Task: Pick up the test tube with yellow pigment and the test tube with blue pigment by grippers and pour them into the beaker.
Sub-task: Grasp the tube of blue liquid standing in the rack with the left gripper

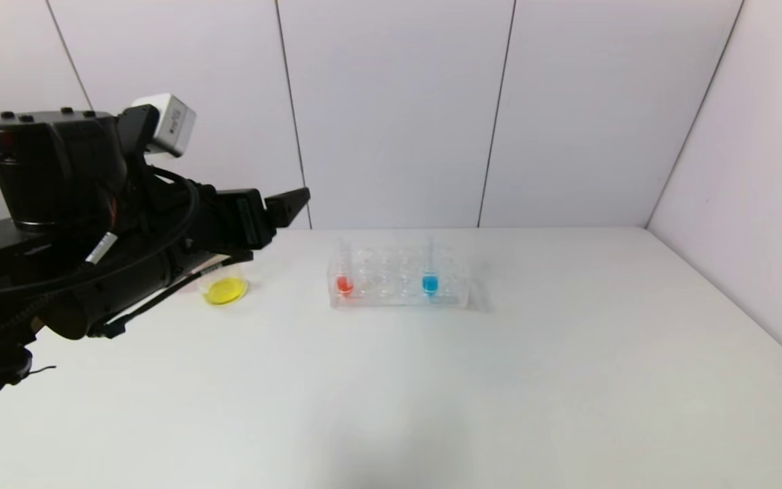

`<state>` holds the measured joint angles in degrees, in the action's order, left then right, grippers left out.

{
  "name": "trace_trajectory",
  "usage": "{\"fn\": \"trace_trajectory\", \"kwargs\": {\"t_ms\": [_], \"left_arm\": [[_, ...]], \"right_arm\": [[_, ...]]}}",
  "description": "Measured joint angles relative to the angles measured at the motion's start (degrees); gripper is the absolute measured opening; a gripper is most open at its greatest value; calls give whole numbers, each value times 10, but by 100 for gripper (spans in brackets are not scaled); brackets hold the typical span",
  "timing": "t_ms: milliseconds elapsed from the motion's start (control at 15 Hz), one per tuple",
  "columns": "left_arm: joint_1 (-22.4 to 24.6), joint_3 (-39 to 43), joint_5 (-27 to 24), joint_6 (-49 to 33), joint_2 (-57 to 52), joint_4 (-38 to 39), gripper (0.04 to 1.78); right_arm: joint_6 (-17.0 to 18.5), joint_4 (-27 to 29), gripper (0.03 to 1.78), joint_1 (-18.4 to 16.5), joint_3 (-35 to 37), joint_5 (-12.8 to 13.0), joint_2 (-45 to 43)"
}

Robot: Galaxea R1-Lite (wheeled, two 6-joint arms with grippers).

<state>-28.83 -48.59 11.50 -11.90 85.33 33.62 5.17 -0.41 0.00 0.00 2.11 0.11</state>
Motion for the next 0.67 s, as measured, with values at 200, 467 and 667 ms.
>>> {"fn": "trace_trajectory", "kwargs": {"t_ms": [200,467,667], "left_arm": [[-56,19,6,-2,15,17,176],[-101,13,23,2,86,100,176],[-122,-21,38,3,157,155,176]], "right_arm": [[0,0,171,0,0,0,0],[0,0,171,0,0,0,0],[0,0,171,0,0,0,0]]}}
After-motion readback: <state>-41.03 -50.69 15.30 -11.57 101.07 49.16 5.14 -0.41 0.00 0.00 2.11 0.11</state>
